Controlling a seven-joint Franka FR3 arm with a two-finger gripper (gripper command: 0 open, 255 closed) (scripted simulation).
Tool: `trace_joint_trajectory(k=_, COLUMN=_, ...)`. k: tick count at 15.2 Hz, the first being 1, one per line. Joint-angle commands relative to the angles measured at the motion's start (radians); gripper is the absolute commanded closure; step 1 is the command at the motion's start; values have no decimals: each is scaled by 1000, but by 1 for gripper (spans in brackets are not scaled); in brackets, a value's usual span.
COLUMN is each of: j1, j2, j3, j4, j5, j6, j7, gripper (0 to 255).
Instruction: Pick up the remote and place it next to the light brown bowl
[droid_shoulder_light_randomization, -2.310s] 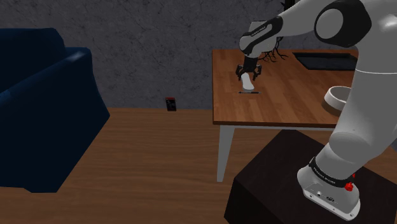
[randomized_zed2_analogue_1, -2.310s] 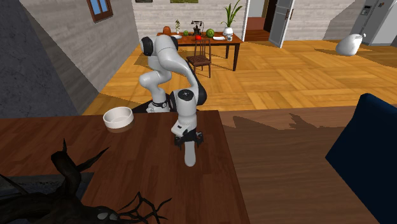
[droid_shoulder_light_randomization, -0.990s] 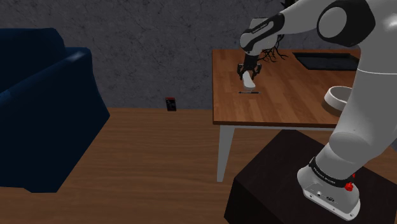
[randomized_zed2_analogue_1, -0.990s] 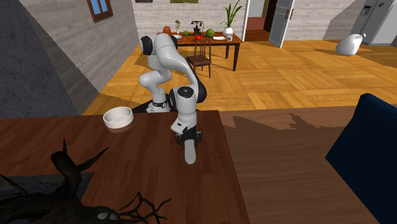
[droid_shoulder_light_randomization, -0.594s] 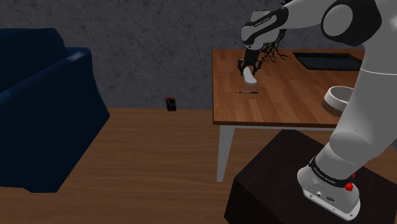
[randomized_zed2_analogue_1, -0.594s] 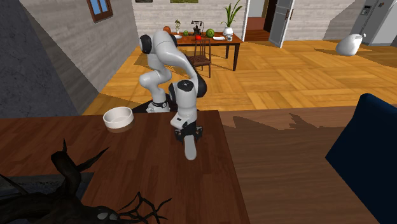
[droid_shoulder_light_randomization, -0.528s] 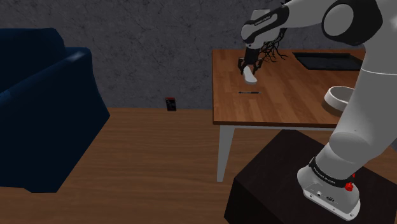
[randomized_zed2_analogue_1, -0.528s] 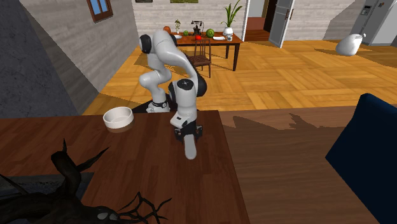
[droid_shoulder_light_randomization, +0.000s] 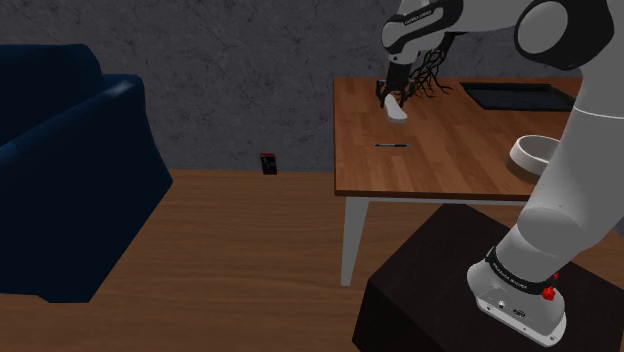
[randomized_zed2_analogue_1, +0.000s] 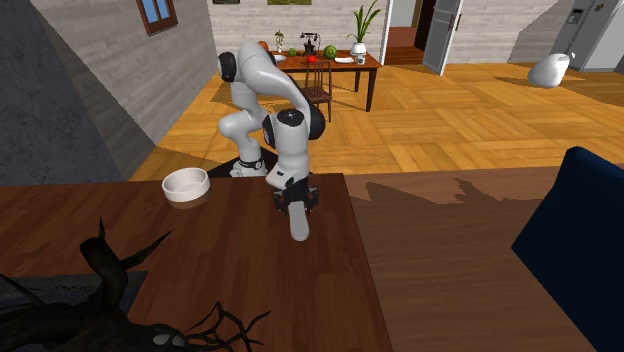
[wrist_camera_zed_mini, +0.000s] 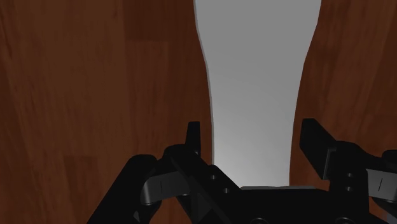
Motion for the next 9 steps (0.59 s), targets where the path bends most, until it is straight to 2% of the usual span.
trace_joint_trajectory(k=1, j1=1, j2=-8, j3=-1, j4=18, j5=-3, j6=-26, j7=3, gripper=255)
trace_joint_trajectory(k=9, j1=0, j2=-29, j3=-3, j4=100, j5=-10, j6=-127, j7=9, gripper=255)
